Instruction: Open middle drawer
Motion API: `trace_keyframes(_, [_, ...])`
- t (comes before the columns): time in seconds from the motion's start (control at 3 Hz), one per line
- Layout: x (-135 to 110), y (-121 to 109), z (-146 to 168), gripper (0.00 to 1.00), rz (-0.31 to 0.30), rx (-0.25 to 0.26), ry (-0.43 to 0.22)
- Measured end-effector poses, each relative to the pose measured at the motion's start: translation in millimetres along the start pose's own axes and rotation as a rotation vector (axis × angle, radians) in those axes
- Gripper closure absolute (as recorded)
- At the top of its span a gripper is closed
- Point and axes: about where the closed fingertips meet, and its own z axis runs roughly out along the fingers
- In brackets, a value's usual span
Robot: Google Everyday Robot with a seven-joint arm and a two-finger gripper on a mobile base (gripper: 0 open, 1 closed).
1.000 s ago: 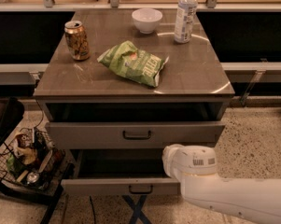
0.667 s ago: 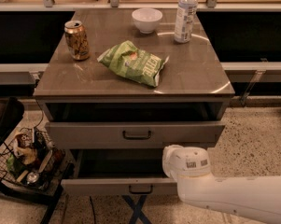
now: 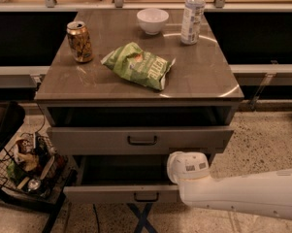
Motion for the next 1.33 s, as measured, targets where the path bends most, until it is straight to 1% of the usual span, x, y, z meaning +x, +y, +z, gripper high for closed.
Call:
trace_keyframes(0.33, [6.6, 10.0, 18.6, 1.00, 0.005, -0.022, 0.002])
trace_keyframes(1.0, [12.1, 30.3, 58.3, 1.00, 0.023, -0.061, -0.035])
trace_keyframes(1.33, [10.8, 42.6, 81.9, 1.00, 0.032, -0.091, -0.057])
